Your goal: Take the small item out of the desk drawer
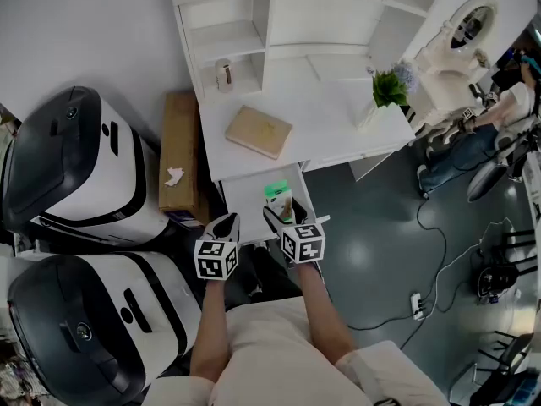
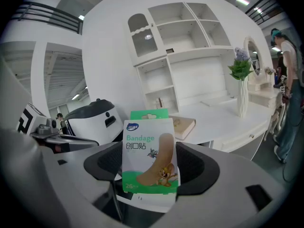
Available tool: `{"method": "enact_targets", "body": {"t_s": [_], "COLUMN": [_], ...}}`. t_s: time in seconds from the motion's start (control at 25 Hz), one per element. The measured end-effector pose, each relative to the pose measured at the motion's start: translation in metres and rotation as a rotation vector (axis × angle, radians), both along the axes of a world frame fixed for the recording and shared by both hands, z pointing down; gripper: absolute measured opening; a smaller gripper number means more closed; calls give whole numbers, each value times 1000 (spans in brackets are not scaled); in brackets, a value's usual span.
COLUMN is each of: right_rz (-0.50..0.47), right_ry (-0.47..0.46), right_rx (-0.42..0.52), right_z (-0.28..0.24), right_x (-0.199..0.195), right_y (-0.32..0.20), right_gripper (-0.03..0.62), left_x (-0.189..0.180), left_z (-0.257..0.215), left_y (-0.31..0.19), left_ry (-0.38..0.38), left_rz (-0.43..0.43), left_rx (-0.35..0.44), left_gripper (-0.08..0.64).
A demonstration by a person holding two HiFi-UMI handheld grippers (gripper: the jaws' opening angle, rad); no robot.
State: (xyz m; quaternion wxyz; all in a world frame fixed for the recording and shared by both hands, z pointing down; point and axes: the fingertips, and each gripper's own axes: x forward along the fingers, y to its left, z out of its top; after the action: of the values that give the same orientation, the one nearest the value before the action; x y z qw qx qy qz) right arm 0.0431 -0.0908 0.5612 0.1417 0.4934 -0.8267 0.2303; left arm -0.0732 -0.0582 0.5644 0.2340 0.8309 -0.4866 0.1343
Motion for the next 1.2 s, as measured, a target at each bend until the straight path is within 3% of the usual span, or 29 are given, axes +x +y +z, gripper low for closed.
{"method": "enact_targets", "body": {"t_s": [0.6,1.2], "right_rz": [-5,-11], "right_ry": [-5,35], "right_rx": [30,35], "right_z": [-3,3], "right_x": [0,8], "right_y": [23,21], "right_gripper": [364,364], "left_x": [-5,12], "left_z": [3,2], "left_y": [24,22], "left_ry": [8,-4], "left_rz": [-39,7], "left_rx": [9,19], "left_gripper": [15,15]}}
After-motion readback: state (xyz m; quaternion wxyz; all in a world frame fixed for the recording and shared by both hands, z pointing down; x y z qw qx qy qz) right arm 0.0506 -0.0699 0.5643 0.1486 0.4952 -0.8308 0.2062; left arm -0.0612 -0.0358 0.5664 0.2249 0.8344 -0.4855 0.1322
